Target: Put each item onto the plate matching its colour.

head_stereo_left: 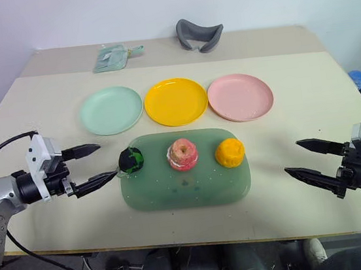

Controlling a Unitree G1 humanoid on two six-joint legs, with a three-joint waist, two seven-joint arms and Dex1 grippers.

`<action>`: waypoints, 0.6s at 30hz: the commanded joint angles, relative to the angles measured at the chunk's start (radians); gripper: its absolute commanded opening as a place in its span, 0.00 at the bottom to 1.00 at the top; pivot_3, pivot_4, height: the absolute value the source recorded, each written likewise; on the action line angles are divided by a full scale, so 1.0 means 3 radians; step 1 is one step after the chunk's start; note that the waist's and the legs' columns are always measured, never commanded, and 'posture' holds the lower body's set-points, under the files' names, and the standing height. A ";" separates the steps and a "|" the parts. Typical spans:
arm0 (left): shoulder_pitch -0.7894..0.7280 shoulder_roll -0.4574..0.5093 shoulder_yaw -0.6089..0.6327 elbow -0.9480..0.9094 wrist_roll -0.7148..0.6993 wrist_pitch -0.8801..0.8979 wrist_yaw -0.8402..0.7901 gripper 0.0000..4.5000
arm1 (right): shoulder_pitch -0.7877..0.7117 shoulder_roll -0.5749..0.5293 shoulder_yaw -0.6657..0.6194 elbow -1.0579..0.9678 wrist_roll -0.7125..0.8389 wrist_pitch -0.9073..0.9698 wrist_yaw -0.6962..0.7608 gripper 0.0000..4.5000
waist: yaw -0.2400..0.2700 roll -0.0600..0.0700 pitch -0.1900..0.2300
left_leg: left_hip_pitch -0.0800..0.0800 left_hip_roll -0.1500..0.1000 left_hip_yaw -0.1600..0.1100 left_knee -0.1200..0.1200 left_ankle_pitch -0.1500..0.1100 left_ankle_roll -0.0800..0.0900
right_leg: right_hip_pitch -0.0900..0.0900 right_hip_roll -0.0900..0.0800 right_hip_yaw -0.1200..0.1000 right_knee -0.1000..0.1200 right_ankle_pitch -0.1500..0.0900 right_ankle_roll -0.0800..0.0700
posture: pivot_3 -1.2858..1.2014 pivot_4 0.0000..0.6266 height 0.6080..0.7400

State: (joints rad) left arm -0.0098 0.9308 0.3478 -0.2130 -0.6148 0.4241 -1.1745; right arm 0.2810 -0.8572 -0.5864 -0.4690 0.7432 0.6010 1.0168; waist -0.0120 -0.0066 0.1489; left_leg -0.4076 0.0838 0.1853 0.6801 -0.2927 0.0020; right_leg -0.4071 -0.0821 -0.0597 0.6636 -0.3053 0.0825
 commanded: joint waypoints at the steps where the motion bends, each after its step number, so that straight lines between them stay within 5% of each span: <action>1: 0.0025 0.0105 0.0089 0.0007 -0.0014 0.0031 -0.0083 1.00 | -0.0086 -0.0073 -0.0017 -0.0036 -0.0023 -0.0084 0.0023 0.99 | 0.0001 0.0000 0.0000 | 0.0000 0.0000 0.0000 0.0000 0.0000 0.0000 | -0.0001 0.0000 0.0000 0.0000 0.0000 0.0000 | 0.52 0.24 1.00; 18: -0.0268 -0.0148 -0.0134 -0.0079 -0.0020 0.0048 0.0213 1.00 | -0.0489 0.0132 0.0397 0.0088 -0.0174 -0.0468 -0.0025 0.99 | 0.0002 -0.0002 0.0000 | 0.0000 -0.0001 0.0001 0.0001 0.0000 0.0000 | 0.0000 0.0000 0.0000 0.0000 0.0000 0.0000 | 0.52 0.24 1.00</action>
State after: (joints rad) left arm -0.0768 0.8867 0.2969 -0.2100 -0.6112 0.4454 -1.1166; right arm 0.1583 -0.8236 -0.4721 -0.4404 0.6890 0.4914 1.0071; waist -0.0112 -0.0071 0.1489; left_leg -0.4077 0.0835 0.1855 0.6804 -0.2927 0.0021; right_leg -0.4071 -0.0820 -0.0597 0.6637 -0.3053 0.0826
